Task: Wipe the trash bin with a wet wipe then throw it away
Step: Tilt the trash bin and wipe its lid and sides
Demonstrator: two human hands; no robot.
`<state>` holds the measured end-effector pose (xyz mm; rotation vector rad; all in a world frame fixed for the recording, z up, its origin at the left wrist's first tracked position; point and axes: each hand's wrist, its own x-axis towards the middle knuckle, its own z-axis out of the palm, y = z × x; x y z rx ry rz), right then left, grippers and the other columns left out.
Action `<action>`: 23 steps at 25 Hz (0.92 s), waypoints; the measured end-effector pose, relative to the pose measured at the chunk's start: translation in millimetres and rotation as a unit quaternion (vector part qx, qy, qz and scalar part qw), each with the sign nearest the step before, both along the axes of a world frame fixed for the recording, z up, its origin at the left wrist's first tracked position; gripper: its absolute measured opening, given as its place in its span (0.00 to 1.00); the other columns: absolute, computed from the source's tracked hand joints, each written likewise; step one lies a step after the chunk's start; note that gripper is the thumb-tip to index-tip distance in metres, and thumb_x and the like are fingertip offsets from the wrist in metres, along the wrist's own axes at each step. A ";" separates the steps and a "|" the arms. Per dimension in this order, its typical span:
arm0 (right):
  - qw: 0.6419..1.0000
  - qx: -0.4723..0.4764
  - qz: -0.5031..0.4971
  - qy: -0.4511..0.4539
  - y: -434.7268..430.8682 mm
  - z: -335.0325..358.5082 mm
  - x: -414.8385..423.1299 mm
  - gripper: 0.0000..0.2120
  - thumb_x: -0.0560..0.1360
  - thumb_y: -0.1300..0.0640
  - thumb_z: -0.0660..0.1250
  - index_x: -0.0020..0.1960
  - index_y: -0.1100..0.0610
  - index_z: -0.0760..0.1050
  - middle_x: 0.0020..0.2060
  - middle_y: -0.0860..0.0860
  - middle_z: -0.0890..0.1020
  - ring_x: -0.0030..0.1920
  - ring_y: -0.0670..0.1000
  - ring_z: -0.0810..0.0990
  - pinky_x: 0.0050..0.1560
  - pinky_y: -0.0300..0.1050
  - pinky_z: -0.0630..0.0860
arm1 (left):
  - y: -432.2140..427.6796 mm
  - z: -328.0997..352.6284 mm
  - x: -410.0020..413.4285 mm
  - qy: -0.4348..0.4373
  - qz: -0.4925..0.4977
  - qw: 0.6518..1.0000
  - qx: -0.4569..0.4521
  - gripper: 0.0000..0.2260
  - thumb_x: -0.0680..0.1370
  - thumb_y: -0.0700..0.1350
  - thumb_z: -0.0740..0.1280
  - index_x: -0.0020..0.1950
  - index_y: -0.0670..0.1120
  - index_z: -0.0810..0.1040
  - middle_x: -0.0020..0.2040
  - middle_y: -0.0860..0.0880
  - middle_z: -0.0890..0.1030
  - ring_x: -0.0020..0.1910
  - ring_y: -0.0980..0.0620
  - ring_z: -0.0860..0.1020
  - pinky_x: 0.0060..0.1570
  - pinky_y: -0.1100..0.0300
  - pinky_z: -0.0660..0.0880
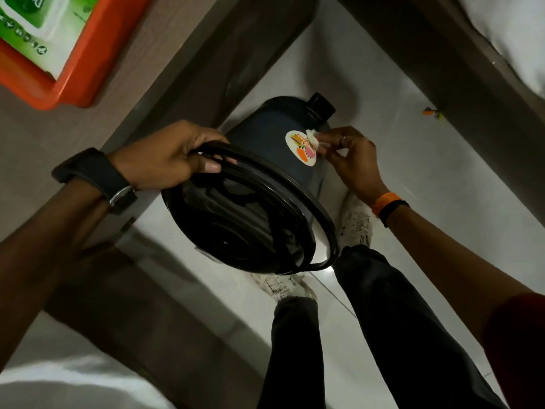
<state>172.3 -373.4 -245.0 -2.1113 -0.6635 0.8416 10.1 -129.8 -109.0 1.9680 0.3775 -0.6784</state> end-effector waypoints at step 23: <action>0.993 0.058 -0.103 0.001 12.0 16.7 -44.4 0.13 0.81 0.64 0.65 0.64 0.58 0.79 0.63 0.53 0.80 0.63 0.52 0.78 0.66 0.53 0.76 | -52.6 -10.6 12.3 -0.181 0.192 0.871 0.414 0.27 0.76 0.35 0.61 0.72 0.53 0.66 0.68 0.39 0.70 0.68 0.42 0.67 0.72 0.61 0.60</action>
